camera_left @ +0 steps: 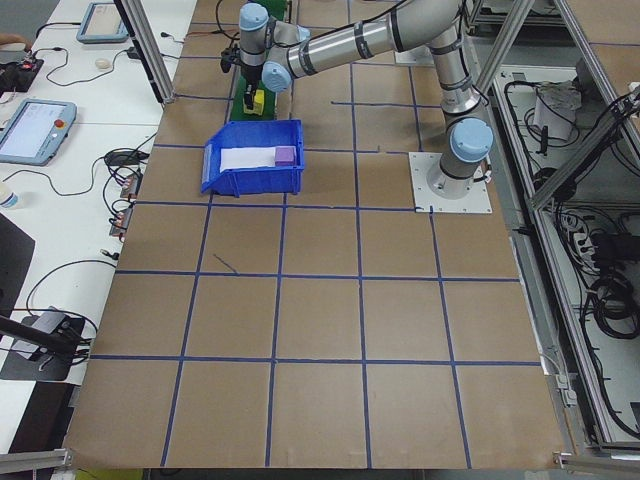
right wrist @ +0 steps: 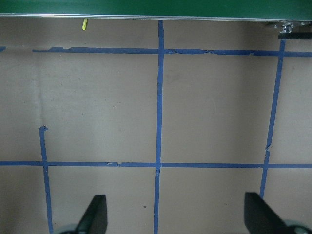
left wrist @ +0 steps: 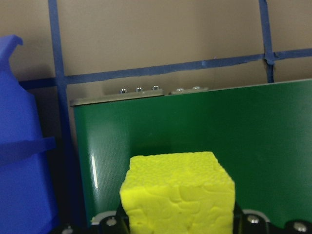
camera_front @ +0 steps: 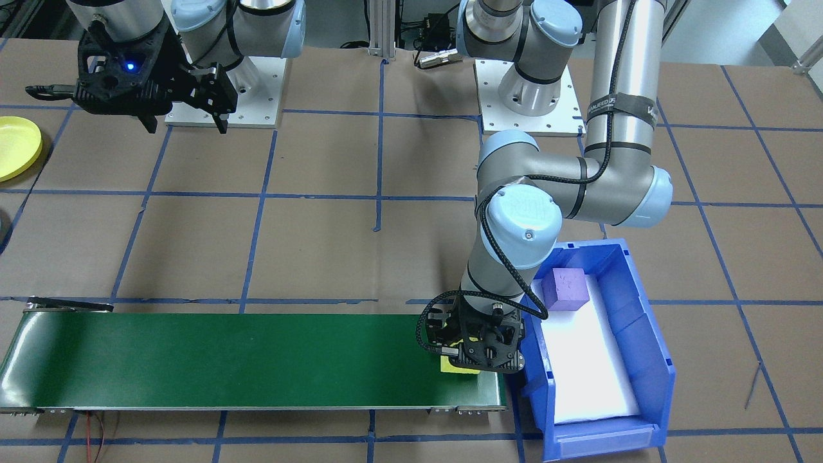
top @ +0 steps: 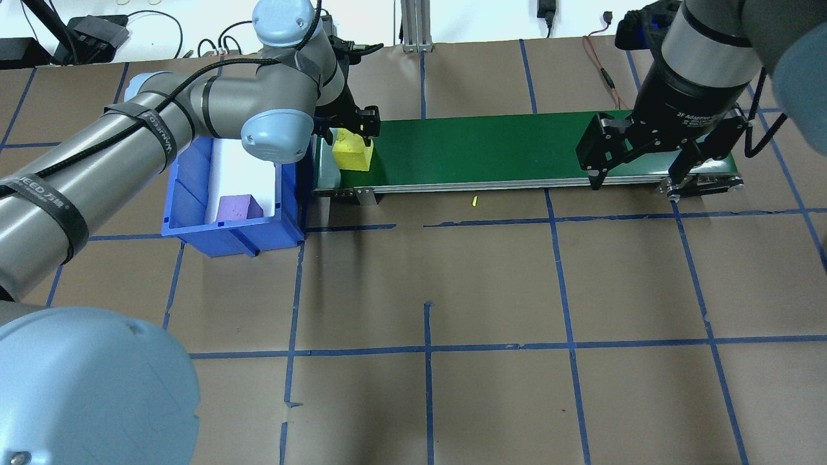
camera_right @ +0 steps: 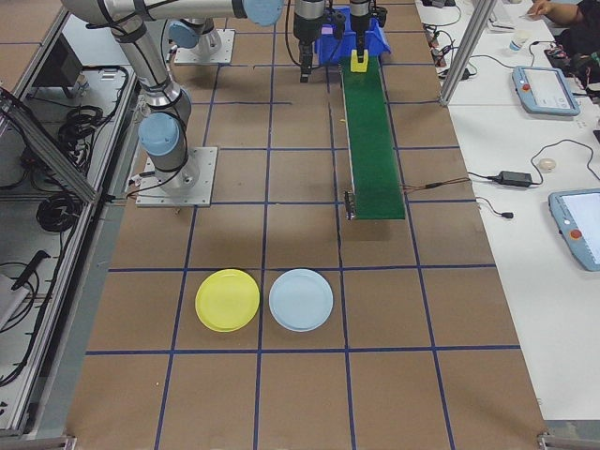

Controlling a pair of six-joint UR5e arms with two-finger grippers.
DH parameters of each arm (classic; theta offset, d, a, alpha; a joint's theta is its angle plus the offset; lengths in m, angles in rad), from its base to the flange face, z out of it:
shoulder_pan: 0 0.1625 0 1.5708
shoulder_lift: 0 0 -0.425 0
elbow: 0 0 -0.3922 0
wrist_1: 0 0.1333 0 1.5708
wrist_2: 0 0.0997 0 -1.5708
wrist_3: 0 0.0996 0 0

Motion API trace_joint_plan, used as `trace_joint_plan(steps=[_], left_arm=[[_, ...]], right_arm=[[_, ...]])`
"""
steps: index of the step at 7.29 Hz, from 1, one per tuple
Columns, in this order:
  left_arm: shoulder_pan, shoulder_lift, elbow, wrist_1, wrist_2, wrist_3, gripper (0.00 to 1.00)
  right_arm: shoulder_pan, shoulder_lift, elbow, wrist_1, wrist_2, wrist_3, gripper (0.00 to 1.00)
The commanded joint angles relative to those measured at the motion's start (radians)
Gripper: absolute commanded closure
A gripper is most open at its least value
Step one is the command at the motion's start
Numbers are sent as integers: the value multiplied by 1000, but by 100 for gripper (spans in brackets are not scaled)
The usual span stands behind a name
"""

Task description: Move block left to right into plate

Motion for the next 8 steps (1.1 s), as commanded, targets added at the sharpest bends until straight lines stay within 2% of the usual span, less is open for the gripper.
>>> trace_joint_plan(steps=[1,2,3,4,6,8], left_arm=[[-1,94,8,-91,11,3,0],[11,154,16,-186,68,5,0],[69,180,-4,-240,105,9,0],[143,171,-18,-241,99,12,0],[233,180,-58,-251,93,93,0],[307,182,-174,-210,49,135,0]], right_arm=[[0,0,1,0,0,0,0],[0,0,1,0,0,0,0],[0,0,1,0,0,0,0],[0,0,1,0,0,0,0],[0,0,1,0,0,0,0],[0,0,1,0,0,0,0]])
